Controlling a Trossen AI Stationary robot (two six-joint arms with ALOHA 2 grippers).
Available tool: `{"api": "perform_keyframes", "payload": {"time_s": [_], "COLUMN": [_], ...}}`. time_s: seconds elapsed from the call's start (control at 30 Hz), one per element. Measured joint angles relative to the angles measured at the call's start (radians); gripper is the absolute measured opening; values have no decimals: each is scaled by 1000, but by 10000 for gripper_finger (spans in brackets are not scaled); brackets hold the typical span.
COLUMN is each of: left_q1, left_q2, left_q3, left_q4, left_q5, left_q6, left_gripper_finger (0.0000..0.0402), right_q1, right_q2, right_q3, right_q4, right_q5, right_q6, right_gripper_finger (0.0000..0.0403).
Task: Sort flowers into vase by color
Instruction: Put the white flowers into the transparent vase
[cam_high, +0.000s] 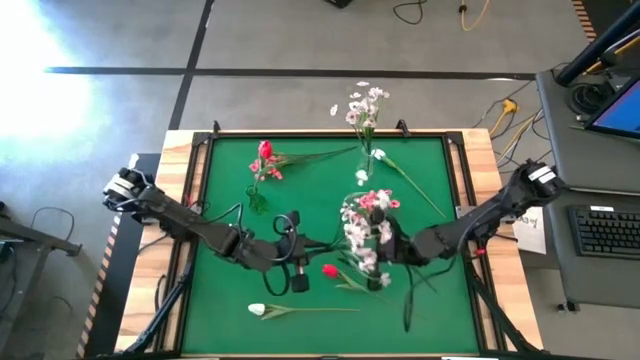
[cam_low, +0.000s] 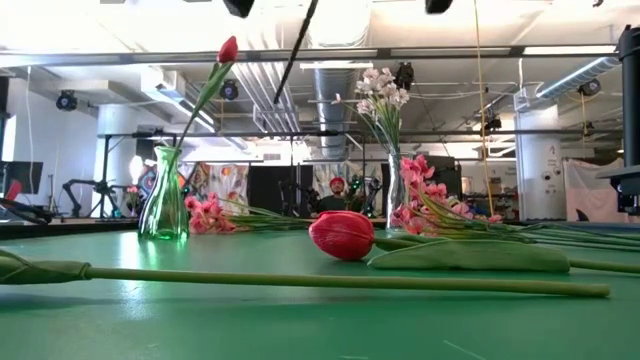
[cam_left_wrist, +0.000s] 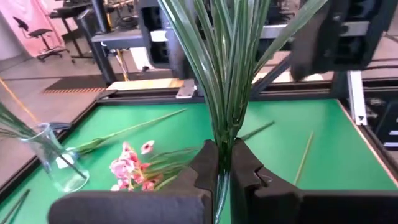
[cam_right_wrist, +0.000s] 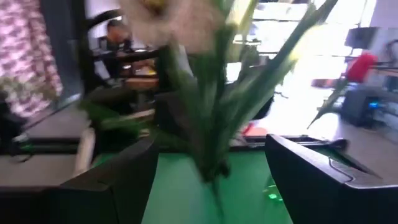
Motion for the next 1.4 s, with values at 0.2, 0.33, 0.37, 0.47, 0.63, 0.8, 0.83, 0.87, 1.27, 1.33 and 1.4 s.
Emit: {"api": "perform_keyframes", "payload": {"time_s": [0.2,0.33,0.37,0.47,0.63,0.8,0.83,0.87,1.27,1.33,1.4], "left_q1": [29,31,31,31,36,42,42,44,59,59,59], "left_q2": [0,5,5,5,4,-8,-9,-10,-115,-139,-161], "left_q3": [-13,-14,-14,-14,-15,-6,-5,-5,-5,-6,-7], "left_q4": [9,3,4,7,16,12,12,8,-245,-274,-296], "left_q5": [-4,-4,-4,-5,-87,-28,-25,-25,-23,-22,-22], "left_q6": [1,0,0,0,-25,-39,-39,-39,-110,-120,-122], "left_gripper_finger": [0,0,0,0,10,66,81,96,207,208,207], "right_q1": [-66,-85,-86,-90,-93,-93,-93,-93,-255,-328,-402], "right_q2": [30,43,44,44,42,31,28,23,-304,-379,-436], "right_q3": [34,51,52,57,57,58,58,58,60,60,60], "right_q4": [36,35,30,32,33,32,30,26,-551,-697,-801], "right_q5": [-74,-73,-72,-74,-69,-71,-71,-71,82,89,103], "right_q6": [-13,-32,-35,-39,-53,-52,-52,-53,210,289,334], "right_gripper_finger": [274,237,224,180,98,29,20,16,16,15,15]}}
